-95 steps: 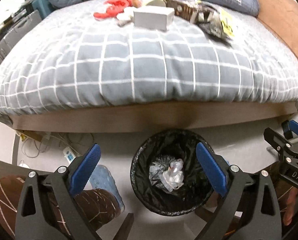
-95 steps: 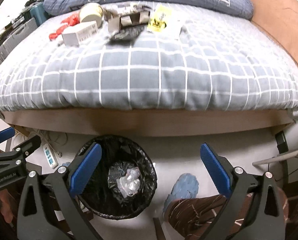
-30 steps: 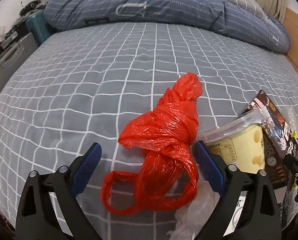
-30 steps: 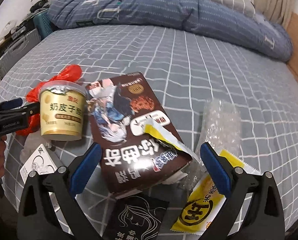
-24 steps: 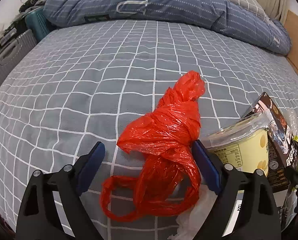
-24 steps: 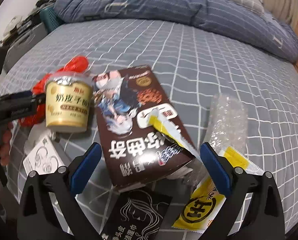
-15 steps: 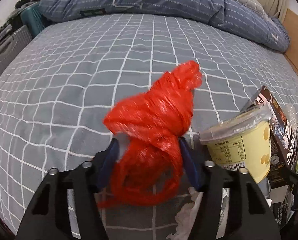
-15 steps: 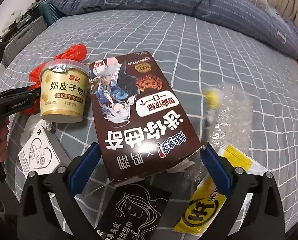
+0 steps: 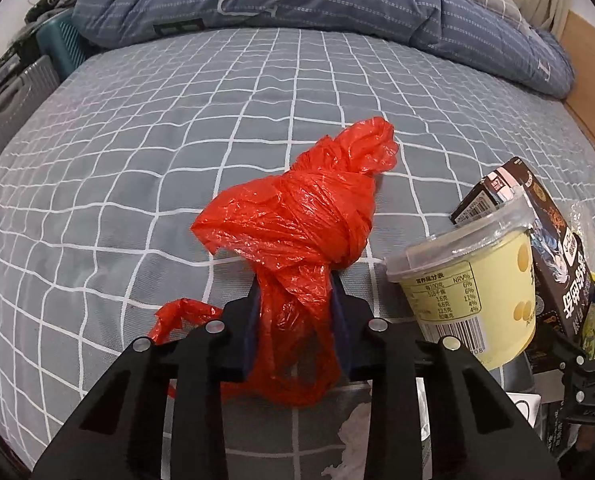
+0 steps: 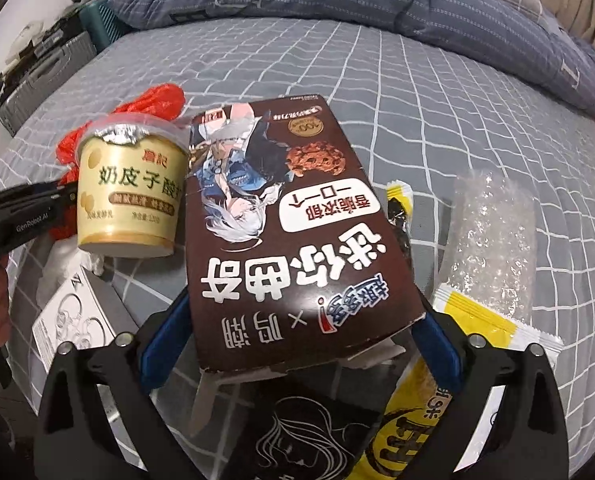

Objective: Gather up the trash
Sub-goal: 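Grasp the red plastic bag with the left tool while the right tool grasps the brown snack box, then lift the red bag with the left tool while the right tool lifts the brown box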

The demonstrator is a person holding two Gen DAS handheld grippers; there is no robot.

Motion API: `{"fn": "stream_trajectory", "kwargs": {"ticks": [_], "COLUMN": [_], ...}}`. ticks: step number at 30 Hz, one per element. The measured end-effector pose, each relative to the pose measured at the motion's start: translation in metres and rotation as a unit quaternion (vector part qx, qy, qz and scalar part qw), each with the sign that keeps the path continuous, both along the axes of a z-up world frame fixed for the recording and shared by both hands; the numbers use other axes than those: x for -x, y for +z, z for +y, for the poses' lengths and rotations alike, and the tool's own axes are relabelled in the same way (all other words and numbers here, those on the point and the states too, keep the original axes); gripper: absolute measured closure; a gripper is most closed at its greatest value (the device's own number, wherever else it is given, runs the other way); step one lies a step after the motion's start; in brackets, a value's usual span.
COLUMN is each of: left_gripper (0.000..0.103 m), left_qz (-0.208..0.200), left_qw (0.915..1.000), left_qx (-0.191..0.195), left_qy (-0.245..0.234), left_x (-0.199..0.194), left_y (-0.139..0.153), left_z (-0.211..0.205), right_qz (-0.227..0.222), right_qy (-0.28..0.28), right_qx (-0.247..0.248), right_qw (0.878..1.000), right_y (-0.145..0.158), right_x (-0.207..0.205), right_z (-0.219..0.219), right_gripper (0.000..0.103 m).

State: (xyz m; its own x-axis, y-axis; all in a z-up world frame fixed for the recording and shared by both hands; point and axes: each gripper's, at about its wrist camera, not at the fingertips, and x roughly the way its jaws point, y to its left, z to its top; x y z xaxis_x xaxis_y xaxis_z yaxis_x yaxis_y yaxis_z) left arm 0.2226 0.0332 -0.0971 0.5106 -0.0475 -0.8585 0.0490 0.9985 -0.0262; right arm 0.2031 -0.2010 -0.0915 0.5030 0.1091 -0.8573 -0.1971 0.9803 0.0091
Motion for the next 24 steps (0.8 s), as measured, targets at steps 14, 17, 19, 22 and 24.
{"fn": "stream_trajectory", "kwargs": {"ticks": [14, 17, 19, 22, 24], "left_gripper": [0.073, 0.074, 0.074, 0.074, 0.074], "left_qz": [-0.027, -0.031, -0.034, -0.04, -0.045], "left_qw": [0.9994, 0.9993, 0.9992, 0.9989, 0.9987], "left_qx": [0.007, 0.007, 0.007, 0.009, 0.01], "left_qy": [0.019, 0.019, 0.02, 0.023, 0.024], "left_x": [0.004, 0.006, 0.007, 0.009, 0.01], "left_y": [0.021, 0.025, 0.028, 0.036, 0.041], "left_z": [0.011, 0.01, 0.009, 0.01, 0.01], "right_qz": [-0.017, -0.021, -0.023, -0.03, -0.038], "right_qy": [-0.019, -0.017, -0.015, -0.012, -0.011], "right_qx": [-0.086, -0.095, -0.107, -0.117, -0.12], "right_qw": [0.996, 0.995, 0.994, 0.993, 0.992], "right_y": [0.026, 0.032, 0.038, 0.044, 0.052], "right_x": [0.005, 0.007, 0.01, 0.012, 0.014], "right_z": [-0.027, -0.028, -0.029, -0.03, -0.031], "right_gripper": [0.012, 0.012, 0.012, 0.012, 0.012]}}
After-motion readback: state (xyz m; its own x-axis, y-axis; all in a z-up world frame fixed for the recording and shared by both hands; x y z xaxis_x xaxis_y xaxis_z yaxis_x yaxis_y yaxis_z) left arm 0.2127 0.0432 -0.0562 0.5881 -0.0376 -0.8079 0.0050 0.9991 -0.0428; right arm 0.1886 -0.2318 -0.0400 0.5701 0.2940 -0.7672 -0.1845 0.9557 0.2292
